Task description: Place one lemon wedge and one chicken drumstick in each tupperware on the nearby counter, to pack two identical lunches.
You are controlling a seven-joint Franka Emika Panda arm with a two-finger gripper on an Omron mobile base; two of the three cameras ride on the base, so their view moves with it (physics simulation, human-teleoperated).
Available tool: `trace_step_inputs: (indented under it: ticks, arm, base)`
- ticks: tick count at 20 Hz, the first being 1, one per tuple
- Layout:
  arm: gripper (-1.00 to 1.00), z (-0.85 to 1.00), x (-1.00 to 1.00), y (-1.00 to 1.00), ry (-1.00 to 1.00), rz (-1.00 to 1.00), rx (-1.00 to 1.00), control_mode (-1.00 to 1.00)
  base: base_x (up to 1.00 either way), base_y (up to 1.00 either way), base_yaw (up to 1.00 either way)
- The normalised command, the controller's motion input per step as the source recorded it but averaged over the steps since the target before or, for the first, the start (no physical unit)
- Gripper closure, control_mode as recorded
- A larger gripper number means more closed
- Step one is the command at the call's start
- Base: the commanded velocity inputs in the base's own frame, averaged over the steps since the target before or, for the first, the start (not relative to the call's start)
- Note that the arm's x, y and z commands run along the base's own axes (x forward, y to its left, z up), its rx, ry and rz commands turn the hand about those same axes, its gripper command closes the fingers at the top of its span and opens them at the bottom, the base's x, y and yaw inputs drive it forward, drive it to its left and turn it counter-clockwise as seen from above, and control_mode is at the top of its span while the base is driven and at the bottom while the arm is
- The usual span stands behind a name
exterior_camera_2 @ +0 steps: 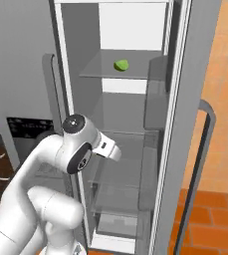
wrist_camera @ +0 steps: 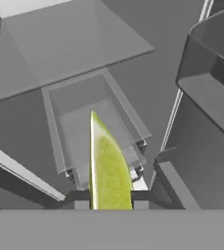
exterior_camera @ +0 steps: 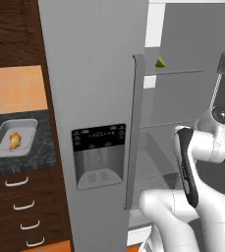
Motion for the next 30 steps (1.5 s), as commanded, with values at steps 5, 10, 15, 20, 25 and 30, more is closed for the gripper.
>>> trace_step_inputs:
  ticks: [5, 10, 15, 20, 25, 30]
  arm:
    - [1.00, 0.00, 0.00, 0.00, 0.00, 0.00, 0.00, 1.00]
    - [1.00, 0.00, 0.00, 0.00, 0.00, 0.00, 0.00, 1.00]
    - [1.00, 0.00, 0.00, 0.00, 0.00, 0.00, 0.00, 1.00]
    - [1.00, 0.00, 0.00, 0.00, 0.00, 0.00, 0.00, 1.00]
    - [1.00, 0.00, 0.00, 0.00, 0.00, 0.00, 0.00, 1.00]
    - [1.00, 0.00, 0.00, 0.00, 0.00, 0.00, 0.00, 1.00]
  base:
    - [-0.75, 0.96, 0.31]
    - [-0.51, 1.00, 0.43]
    - [-0.19, 1.00, 0.44]
    - [0.11, 1.00, 0.34]
    - [0.78, 1.00, 0.17]
    - [1.00, 1.00, 0.03]
